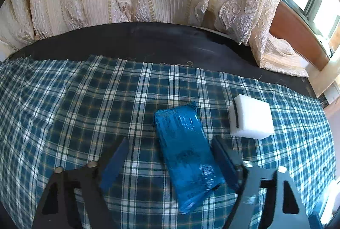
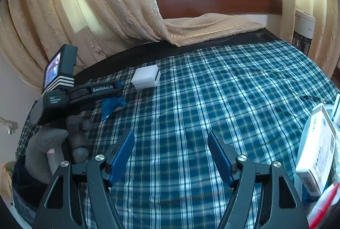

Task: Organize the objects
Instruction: 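Grasp the blue packet with the left gripper while the right grasps the white sponge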

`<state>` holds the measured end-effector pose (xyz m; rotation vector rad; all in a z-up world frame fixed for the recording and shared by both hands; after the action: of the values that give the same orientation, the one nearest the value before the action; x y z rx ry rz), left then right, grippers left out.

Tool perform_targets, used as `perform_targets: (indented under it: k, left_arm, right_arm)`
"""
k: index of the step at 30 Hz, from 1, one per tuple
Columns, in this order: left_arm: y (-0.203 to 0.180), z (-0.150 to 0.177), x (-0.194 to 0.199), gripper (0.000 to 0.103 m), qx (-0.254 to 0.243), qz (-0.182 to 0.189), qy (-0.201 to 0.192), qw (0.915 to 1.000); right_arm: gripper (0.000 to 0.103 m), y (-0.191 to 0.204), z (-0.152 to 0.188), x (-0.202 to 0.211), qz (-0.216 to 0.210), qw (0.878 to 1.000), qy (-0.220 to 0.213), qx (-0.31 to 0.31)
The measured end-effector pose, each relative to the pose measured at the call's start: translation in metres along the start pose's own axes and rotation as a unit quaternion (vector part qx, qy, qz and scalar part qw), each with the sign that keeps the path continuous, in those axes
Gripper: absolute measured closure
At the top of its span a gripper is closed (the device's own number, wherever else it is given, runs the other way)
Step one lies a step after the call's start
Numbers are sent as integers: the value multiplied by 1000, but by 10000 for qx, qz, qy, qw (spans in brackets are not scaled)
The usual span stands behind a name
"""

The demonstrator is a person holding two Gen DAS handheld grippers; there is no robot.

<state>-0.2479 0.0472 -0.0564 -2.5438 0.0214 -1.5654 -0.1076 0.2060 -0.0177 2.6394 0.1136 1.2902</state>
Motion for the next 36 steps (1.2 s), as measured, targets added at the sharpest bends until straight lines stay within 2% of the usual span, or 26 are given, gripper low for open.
perform_targets:
  k: [2,4,10,23,36]
  left_arm:
    - [0,-1,1,39,-5,39,7,10000]
    - [-1,-1,2,59,-27,108,42,9999]
    - [1,-4,4,61,13,251,120,9996]
    - [27,-27,36,61,327,243,-253,9988]
    - [31,-27,36,61,439,172,-225,9986]
  right_arm:
    - [30,0,-4,-6,69,10000,33,-9]
    - [30,-1,-9,-13,142,9999,69,-46]
    - [31,5,-23,-30,200,9997,118,-99]
    - [30,37,-77,-91,129,9995,208,207]
    - [30,62,-90,-139,283,9970,383,605]
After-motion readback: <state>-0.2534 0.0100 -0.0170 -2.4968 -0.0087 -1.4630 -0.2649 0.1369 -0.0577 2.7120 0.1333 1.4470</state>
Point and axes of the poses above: each gripper's, at about its wrist camera, not at the fingertips, and x roughly against the way its jaws point, y to its left, z to its underside, the point moved 8 cm from there along -x, roughly the way its jaws point, and after that the axes turned 5 degrees about y, right-handed, at the moved point
